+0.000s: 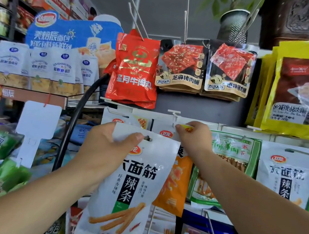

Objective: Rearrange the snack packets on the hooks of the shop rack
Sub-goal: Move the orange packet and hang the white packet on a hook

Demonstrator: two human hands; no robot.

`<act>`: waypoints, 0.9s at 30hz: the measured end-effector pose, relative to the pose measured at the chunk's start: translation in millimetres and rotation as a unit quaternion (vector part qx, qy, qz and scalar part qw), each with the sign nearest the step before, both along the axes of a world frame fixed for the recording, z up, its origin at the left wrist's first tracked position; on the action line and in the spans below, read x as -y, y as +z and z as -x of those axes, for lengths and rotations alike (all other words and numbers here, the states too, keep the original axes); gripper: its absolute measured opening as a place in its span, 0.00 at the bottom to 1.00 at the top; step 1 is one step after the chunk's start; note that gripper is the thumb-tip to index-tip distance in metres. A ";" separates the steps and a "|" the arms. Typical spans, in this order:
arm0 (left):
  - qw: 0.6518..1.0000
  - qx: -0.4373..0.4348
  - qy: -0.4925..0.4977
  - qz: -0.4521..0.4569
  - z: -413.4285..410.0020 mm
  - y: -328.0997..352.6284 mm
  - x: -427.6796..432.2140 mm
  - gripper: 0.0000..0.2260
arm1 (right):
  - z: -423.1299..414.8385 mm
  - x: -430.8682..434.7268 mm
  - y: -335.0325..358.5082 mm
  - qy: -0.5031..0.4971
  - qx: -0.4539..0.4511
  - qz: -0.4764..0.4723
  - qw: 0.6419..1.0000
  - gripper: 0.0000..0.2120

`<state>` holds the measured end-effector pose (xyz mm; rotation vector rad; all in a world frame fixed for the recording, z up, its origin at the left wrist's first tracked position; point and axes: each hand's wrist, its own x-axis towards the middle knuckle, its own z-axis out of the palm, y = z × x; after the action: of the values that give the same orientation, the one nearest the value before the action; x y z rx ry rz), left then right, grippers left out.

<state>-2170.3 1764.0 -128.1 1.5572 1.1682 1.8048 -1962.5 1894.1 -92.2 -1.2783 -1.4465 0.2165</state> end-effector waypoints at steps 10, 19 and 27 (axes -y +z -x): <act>0.993 -0.044 -0.105 0.030 -54.3 -23.0 -18.3 0.06 | -54.8 94.9 -38.7 0.213 -0.183 0.044 0.959 0.23; 0.982 -0.111 -0.142 0.060 -183.6 -29.7 -32.0 0.13 | -172.3 120.7 -51.8 0.127 -0.146 0.036 0.981 0.14; 0.974 -0.089 -0.205 0.043 -246.0 -37.6 -35.8 0.06 | -262.9 131.0 -62.1 0.179 -0.231 0.129 0.948 0.24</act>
<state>-1924.4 1799.8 -165.7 1.7837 0.9009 1.3531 -1699.6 1763.1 -154.3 -1.0618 -1.2512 0.9144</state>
